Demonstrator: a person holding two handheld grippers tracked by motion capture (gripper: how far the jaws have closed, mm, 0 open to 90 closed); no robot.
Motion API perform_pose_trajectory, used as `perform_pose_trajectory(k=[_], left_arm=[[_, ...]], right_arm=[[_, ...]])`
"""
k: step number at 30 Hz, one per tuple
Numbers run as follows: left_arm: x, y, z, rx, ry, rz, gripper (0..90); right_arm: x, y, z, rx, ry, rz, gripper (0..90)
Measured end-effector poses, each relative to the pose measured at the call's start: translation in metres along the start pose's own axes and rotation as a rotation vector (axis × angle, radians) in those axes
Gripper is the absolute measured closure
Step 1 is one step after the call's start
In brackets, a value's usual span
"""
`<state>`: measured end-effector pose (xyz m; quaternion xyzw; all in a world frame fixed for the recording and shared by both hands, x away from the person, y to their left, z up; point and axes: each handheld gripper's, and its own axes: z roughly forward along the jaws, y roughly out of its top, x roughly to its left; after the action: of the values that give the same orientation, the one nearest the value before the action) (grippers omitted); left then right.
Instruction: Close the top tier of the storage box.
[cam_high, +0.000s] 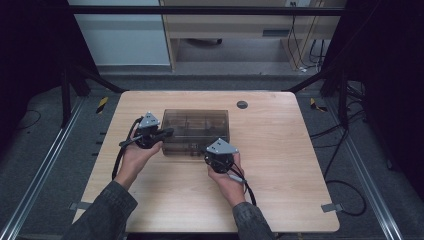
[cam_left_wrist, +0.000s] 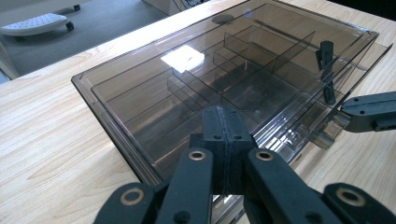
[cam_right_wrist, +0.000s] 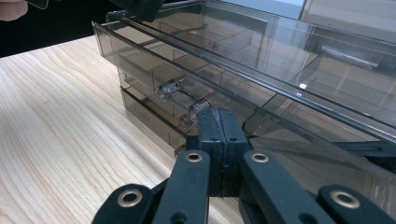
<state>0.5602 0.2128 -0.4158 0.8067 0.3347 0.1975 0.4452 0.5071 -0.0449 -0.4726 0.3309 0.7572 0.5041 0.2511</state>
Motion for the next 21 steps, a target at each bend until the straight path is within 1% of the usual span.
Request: perform_pose_trajectory(k=[5, 21], left_arm=[[-0.0001, 0.0002, 0.0000, 0.002, 0.000, 0.000, 89.4], [0.0003, 0.0002, 0.0000, 0.001, -0.001, -0.004, 89.5]], right_arm=[[-0.0019, 0.0013, 0.0022, 0.005, -0.005, -0.009, 90.0], [-0.0059, 0.0048, 0.0076, 0.011, -0.012, -0.009, 90.0]])
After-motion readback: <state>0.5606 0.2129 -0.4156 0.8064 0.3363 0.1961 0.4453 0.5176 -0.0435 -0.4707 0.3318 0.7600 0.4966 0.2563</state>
